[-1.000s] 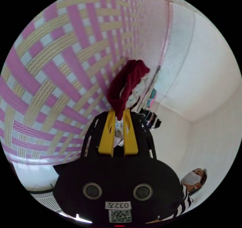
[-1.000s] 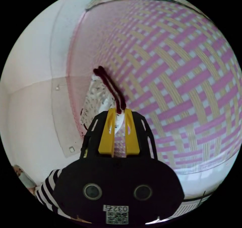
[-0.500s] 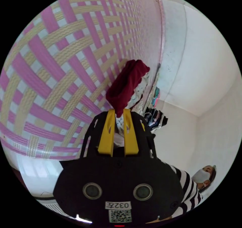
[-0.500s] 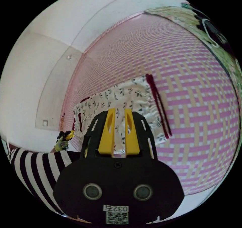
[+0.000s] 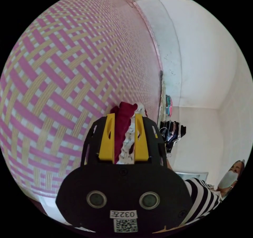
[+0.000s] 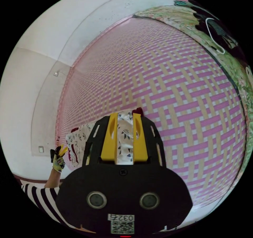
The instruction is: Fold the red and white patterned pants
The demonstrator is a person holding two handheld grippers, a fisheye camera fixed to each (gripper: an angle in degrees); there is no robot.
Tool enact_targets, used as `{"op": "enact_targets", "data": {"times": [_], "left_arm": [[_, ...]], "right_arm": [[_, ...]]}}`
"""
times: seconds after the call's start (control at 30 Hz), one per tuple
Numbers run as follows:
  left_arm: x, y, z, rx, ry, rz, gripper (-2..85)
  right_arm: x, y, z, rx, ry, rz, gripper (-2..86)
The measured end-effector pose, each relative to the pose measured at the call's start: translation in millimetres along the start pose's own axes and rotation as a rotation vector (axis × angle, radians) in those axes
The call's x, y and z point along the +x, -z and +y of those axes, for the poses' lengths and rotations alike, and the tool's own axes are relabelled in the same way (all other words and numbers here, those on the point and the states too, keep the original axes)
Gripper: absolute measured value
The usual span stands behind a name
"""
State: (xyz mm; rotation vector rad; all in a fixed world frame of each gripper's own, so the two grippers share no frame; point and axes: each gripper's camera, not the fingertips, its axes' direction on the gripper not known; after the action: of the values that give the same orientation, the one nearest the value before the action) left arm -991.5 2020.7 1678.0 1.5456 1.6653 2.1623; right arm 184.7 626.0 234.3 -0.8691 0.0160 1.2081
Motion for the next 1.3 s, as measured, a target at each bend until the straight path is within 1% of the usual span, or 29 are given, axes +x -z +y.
{"op": "enact_targets", "data": {"times": [0.1,0.13,0.23,0.37,0.47,0.53,0.63,0.73,0.8,0.93,0.97,1.0,1.07,1.17,1.3], "left_arm": [[1.2,-36.6,-22.0,-0.060,0.017,-0.021,8.4],[3.0,-46.4,-26.0,-0.067,0.017,-0.014,7.9],[7.4,-53.6,-27.4,-0.038,0.010,-0.054,4.0],[1.6,-53.9,-26.2,-0.015,0.026,0.022,2.3],[-1.9,-57.5,-24.9,-0.008,0.026,0.028,3.4],[-2.8,-64.4,-26.9,-0.018,0.016,0.033,3.0],[7.0,-69.0,-28.4,0.000,-0.019,-0.029,-0.2],[18.9,-72.3,-31.8,-0.002,-0.072,-0.058,-0.9],[18.7,-77.6,-37.7,-0.023,-0.063,-0.108,-1.0],[1.8,-96.1,-52.3,-0.057,0.000,-0.119,-1.3],[-2.4,-96.6,-52.3,-0.047,0.017,-0.093,-1.4],[-3.0,-94.0,-50.7,-0.029,0.023,-0.077,-1.4],[-3.8,-77.0,-38.3,0.043,0.018,-0.008,-1.0],[-14.3,-55.5,-11.8,0.075,0.023,0.044,0.8],[-37.3,-36.7,38.3,0.082,0.077,0.067,4.1]], "right_arm": [[2.4,-12.5,-16.1,-0.052,0.002,0.034,8.9],[0.4,-18.3,-21.4,-0.074,0.018,0.037,7.4],[-4.7,-35.2,-33.2,-0.157,0.062,0.124,6.7],[1.5,-37.0,-39.3,-0.155,0.047,0.109,7.7],[8.0,-45.4,-37.5,-0.169,0.032,0.145,7.1],[9.8,-53.2,-37.2,-0.185,0.044,0.119,6.0],[4.8,-47.8,-37.4,-0.140,0.062,0.121,4.6],[-2.9,-39.1,-39.8,-0.090,0.096,0.135,4.1],[-2.1,-44.6,-46.0,-0.090,0.115,0.152,4.2],[24.9,-84.6,-60.7,-0.188,0.061,0.181,7.4],[33.8,-79.6,-59.6,-0.143,0.008,0.133,7.3],[37.1,-74.7,-57.2,-0.109,-0.022,0.122,7.2],[38.3,-51.1,-36.7,0.030,-0.036,0.084,6.6],[31.9,-40.0,5.0,0.067,0.036,0.069,6.1],[22.6,-49.2,68.2,0.018,0.160,0.019,5.1]]}}
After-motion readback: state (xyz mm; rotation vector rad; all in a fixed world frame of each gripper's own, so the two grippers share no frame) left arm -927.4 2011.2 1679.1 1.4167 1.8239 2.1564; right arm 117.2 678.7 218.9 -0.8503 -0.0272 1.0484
